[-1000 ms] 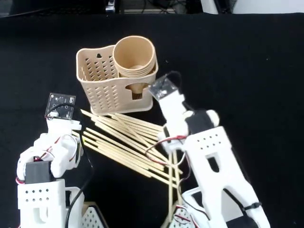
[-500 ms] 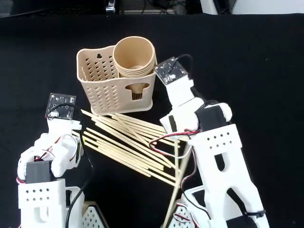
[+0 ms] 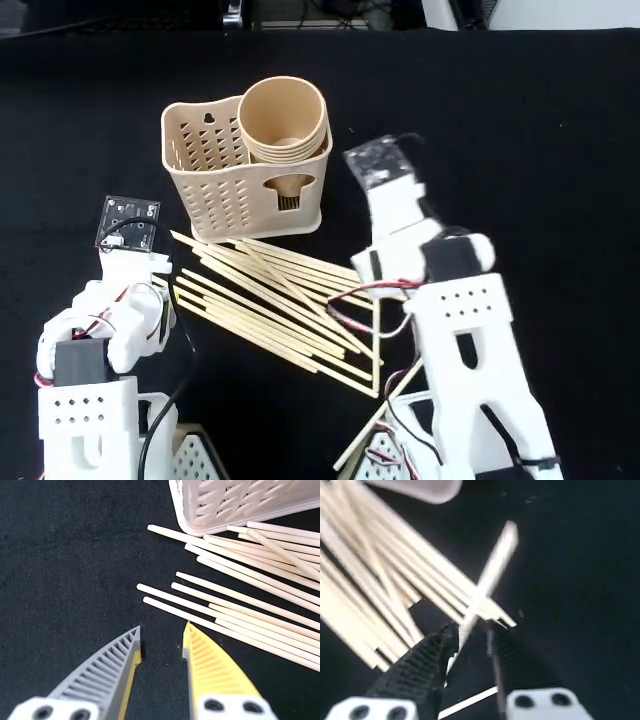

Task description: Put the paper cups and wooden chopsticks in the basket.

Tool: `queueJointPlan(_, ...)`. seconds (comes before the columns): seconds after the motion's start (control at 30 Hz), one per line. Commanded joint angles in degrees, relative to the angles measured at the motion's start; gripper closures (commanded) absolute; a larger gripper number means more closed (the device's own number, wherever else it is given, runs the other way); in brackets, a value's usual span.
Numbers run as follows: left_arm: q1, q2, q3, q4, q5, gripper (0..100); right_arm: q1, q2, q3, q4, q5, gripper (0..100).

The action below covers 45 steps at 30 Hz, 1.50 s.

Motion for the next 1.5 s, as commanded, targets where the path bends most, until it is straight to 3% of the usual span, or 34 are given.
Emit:
queueJointPlan(0.0,-0.22,-0.62,-0.22,-1.05,0.62,85,4.4,-1.27,-0.48,-1.67,1.93,83.5)
queueJointPlan(0.2,-0.13,-0.62,-0.22,-1.05,0.44,85,9.85,-1.27,-0.84,-1.05,4.57,82.8)
queueJointPlan(0.4,-0.13,-0.62,-0.31,-1.05,0.26,85,11.08,-1.1,0.92,7.91,9.41,82.8)
queueJointPlan(0.6,-0.13,-0.62,-0.13,-1.05,0.53,85,12.48,-0.84,11.82,5.27,14.95,82.5)
queueJointPlan(0.83,-0.13,-0.62,-0.22,-1.05,0.53,85,16.53,-0.84,22.02,-6.07,8.97,82.5)
queueJointPlan(1.1,-0.13,-0.62,-0.13,-1.05,0.53,85,20.22,-0.75,23.25,-6.86,5.71,75.6)
queueJointPlan(1.47,-0.13,-0.62,-0.22,-1.05,0.62,85,23.91,-0.75,25.8,-12.31,1.49,75.5)
